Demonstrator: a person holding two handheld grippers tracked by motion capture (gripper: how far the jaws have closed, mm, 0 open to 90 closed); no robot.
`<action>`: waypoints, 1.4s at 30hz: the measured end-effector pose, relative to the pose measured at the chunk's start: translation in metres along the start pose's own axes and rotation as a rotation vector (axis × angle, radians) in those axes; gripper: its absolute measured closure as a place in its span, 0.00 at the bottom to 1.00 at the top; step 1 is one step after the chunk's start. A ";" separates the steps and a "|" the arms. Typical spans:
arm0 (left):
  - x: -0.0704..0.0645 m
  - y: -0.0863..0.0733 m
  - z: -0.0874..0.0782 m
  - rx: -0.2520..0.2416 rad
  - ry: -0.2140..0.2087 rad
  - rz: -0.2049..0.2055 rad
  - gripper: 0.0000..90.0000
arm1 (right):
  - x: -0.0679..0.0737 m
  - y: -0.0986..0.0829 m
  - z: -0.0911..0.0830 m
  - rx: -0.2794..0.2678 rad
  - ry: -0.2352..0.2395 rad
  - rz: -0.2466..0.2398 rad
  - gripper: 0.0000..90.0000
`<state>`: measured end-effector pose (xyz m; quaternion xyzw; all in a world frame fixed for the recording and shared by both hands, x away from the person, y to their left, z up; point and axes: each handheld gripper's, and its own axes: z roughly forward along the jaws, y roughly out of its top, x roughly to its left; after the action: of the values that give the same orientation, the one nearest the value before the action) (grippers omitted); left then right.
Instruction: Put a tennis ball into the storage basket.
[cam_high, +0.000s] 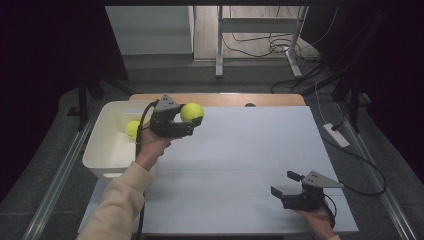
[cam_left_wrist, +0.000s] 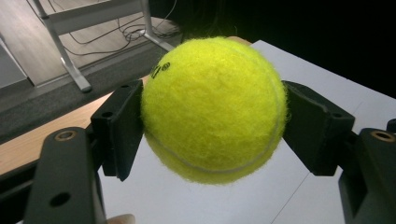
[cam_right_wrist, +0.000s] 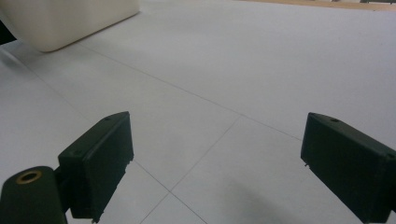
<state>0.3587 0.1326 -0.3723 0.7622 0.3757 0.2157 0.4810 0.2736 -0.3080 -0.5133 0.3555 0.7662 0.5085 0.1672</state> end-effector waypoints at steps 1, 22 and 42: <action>0.001 0.000 -0.001 -0.001 0.002 -0.001 0.30 | 0.000 0.000 0.000 0.000 0.000 0.000 0.10; 0.018 -0.006 -0.019 -0.010 0.063 -0.019 0.30 | 0.001 0.000 0.000 -0.003 -0.001 -0.002 0.10; 0.042 -0.015 -0.041 -0.012 0.136 -0.061 0.30 | 0.001 0.001 0.000 -0.005 0.000 -0.006 0.10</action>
<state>0.3510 0.1923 -0.3692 0.7309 0.4294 0.2546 0.4654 0.2732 -0.3076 -0.5124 0.3528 0.7660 0.5100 0.1694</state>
